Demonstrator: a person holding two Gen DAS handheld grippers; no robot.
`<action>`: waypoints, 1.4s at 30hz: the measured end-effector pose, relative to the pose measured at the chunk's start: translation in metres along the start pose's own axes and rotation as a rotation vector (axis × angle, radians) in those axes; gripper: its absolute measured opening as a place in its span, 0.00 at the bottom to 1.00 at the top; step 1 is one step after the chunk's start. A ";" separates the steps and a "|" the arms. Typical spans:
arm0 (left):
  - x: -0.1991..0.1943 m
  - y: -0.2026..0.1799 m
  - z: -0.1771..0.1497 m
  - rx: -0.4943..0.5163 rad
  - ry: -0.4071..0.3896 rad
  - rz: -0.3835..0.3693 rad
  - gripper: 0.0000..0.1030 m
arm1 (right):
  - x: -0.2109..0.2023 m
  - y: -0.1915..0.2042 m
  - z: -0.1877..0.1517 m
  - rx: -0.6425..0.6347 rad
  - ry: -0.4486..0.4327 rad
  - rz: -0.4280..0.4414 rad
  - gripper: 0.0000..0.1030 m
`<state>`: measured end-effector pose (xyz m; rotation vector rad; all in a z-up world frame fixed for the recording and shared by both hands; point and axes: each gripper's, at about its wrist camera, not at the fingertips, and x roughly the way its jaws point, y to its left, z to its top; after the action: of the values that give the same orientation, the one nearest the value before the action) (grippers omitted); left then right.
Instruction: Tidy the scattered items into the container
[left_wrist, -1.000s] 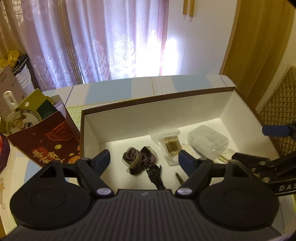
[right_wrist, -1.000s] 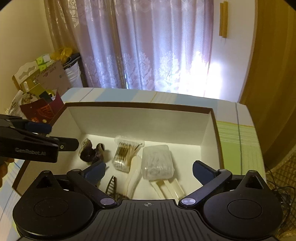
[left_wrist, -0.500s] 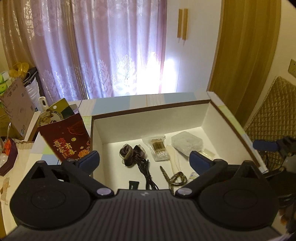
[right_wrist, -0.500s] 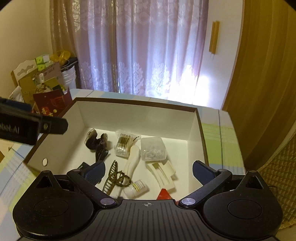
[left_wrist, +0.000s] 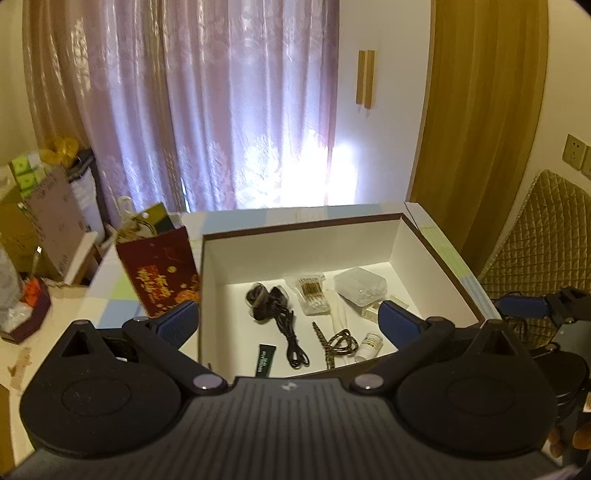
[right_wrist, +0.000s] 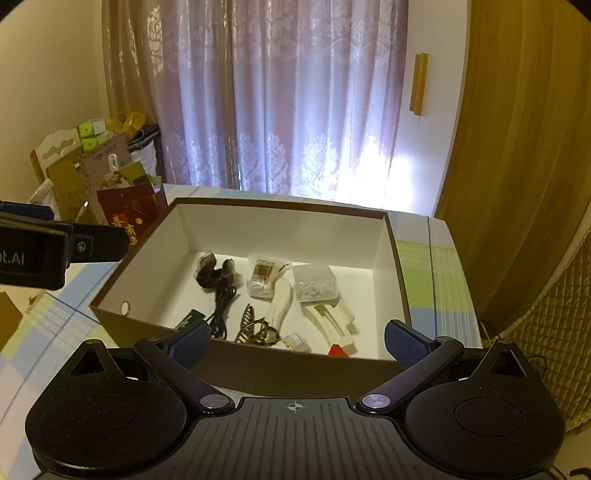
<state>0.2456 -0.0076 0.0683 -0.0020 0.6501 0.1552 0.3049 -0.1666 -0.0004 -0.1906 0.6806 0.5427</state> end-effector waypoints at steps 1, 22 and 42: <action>-0.005 -0.002 -0.001 0.005 -0.010 0.003 0.99 | -0.003 0.001 -0.001 0.003 -0.004 0.004 1.00; -0.063 -0.021 -0.037 0.012 0.014 -0.001 0.99 | -0.050 0.003 -0.032 0.037 0.003 0.016 1.00; -0.078 -0.038 -0.073 0.028 0.082 0.003 0.99 | -0.074 0.000 -0.067 0.073 0.033 0.023 1.00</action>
<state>0.1463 -0.0597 0.0553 0.0194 0.7341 0.1491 0.2207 -0.2199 -0.0048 -0.1237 0.7343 0.5366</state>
